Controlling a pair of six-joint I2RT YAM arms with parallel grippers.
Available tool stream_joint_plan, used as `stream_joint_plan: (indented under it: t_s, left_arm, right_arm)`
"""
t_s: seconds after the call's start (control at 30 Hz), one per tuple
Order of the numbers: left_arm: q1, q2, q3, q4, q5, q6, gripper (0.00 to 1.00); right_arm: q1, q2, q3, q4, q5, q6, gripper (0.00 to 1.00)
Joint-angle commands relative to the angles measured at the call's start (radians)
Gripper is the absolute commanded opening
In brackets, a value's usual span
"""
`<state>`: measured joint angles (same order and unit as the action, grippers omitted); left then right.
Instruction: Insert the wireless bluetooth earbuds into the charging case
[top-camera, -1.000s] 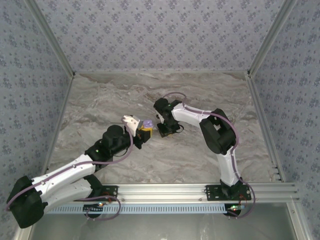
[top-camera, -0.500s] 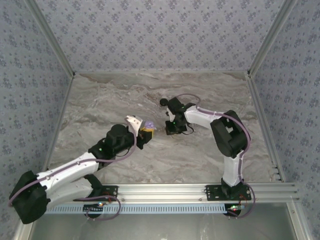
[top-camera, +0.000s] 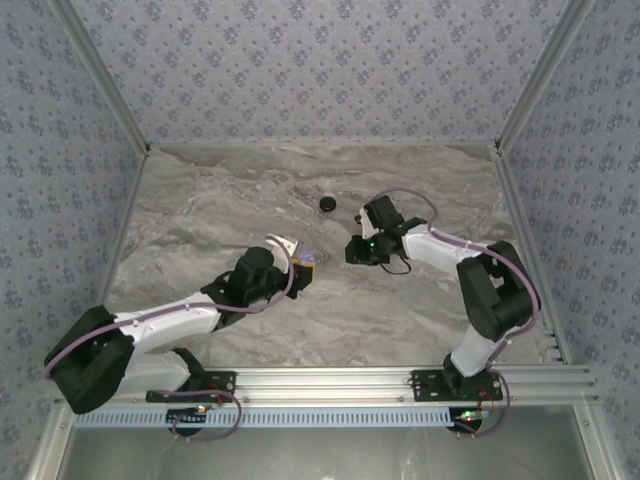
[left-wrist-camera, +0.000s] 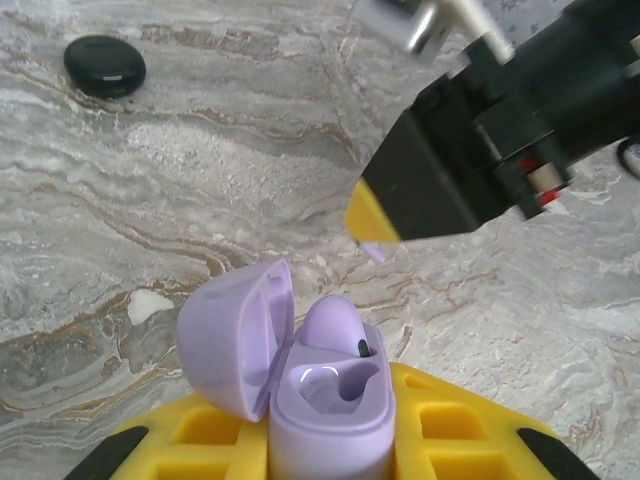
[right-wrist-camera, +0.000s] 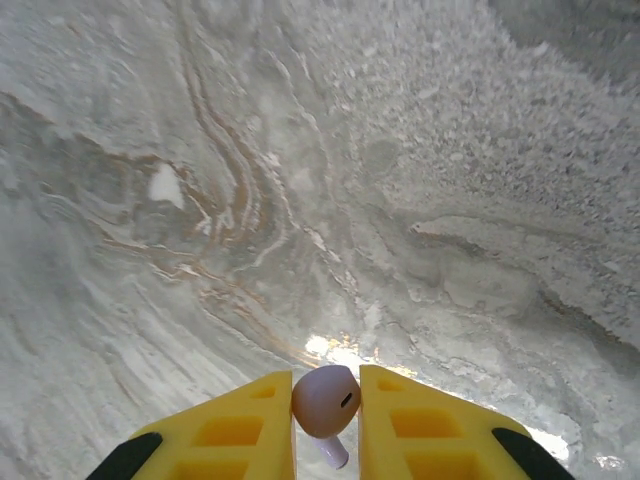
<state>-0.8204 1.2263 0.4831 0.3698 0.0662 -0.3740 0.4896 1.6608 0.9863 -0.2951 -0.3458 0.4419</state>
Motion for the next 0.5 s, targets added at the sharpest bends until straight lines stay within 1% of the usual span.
stream_joint_plan:
  t_s: [0.0,0.17,0.47]
  left_arm:
    - [-0.006,0.040,0.034,0.103,0.021,-0.045,0.23]
    - [-0.006,0.090,0.012,0.227,0.039,-0.081,0.23]
    - [-0.005,0.143,-0.007,0.399,0.073,-0.125,0.23]
  right_arm:
    - [-0.019,-0.076,-0.037,0.086,-0.060,0.033,0.19]
    - [-0.021,-0.168,-0.057,0.107,-0.077,0.031,0.20]
    - [-0.020,-0.295,-0.032,0.120,-0.119,0.028,0.20]
